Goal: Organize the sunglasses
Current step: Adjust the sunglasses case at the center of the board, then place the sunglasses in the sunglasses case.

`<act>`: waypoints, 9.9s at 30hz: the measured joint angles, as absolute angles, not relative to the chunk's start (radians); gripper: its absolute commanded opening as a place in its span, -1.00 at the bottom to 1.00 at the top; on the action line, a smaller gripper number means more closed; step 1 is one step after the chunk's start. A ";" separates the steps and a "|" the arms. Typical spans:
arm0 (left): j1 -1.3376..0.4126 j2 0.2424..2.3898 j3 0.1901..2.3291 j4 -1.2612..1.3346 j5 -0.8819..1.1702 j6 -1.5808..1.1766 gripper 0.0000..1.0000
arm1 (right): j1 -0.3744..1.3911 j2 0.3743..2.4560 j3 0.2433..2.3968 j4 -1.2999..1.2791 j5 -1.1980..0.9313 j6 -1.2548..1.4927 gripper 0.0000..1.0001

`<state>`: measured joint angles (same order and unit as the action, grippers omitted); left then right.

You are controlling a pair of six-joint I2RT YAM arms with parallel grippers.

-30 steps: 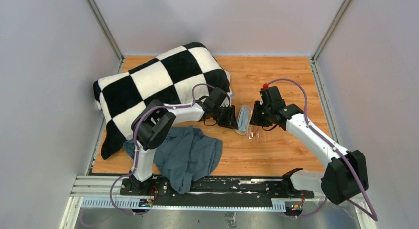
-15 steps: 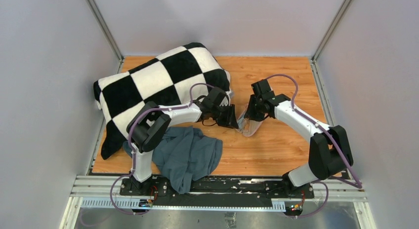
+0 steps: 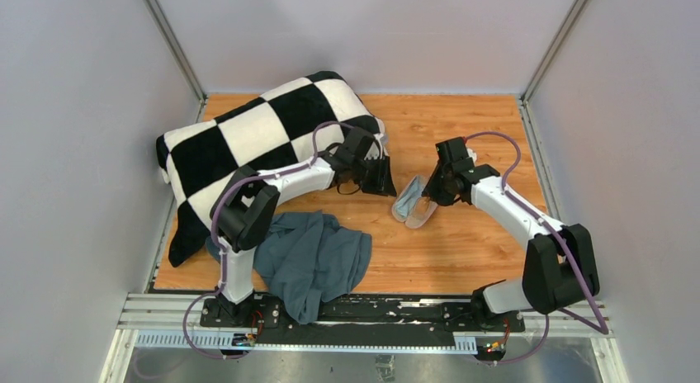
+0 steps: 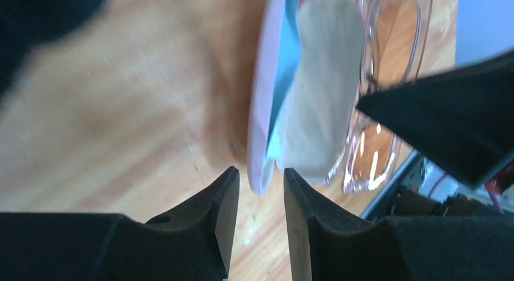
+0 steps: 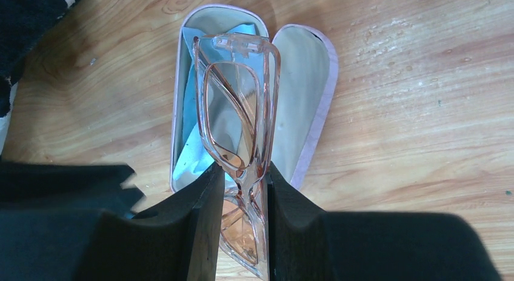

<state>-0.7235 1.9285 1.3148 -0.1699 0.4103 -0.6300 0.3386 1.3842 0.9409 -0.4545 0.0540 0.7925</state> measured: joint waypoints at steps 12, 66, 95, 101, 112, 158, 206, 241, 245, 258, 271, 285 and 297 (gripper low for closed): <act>-0.711 2.085 1.454 -0.276 0.388 -0.573 -0.24 | 0.324 1.377 0.936 -0.439 0.050 0.799 -0.98; -0.760 2.086 1.410 -0.301 0.381 -0.564 -0.24 | 0.327 1.655 0.982 -0.292 -0.157 0.767 -1.00; -0.657 1.953 1.242 -0.231 0.417 -0.614 -0.26 | 0.399 1.759 1.083 -0.273 -0.104 0.545 -0.96; -0.653 1.955 1.227 -0.068 0.473 -0.728 -0.31 | 0.422 1.753 1.082 -0.271 -0.071 0.497 -0.96; -0.650 2.061 1.258 0.033 0.492 -0.812 -0.58 | 0.456 1.747 1.080 -0.262 -0.035 0.426 -0.96; -0.646 2.126 1.335 -0.016 0.555 -0.801 -0.96 | 0.509 1.697 1.062 -0.278 0.006 0.321 -0.27; -0.648 2.129 1.337 -0.006 0.561 -0.796 -0.98 | 0.524 1.612 1.063 -0.379 0.033 0.344 0.04; -0.648 2.129 1.327 -0.002 0.561 -0.782 -0.99 | 0.525 1.772 1.296 -0.387 0.140 0.375 -0.21; -0.648 2.129 1.328 -0.002 0.561 -0.781 -0.99 | 0.519 1.851 1.362 -0.388 0.137 0.374 -0.29; -0.647 2.129 1.328 -0.002 0.562 -0.781 -0.99 | 0.503 1.953 1.447 -0.393 0.103 0.374 -0.46; -0.643 2.129 1.328 -0.004 0.566 -0.781 -0.99 | 0.503 2.001 1.475 -0.390 0.071 0.374 -0.50; -0.643 2.129 1.327 -0.003 0.571 -0.781 -0.99 | 0.501 1.968 1.422 -0.374 0.089 0.377 -0.76; -0.643 2.129 1.317 0.012 0.574 -0.781 -0.99 | 0.501 1.945 1.403 -0.382 0.117 0.377 -0.79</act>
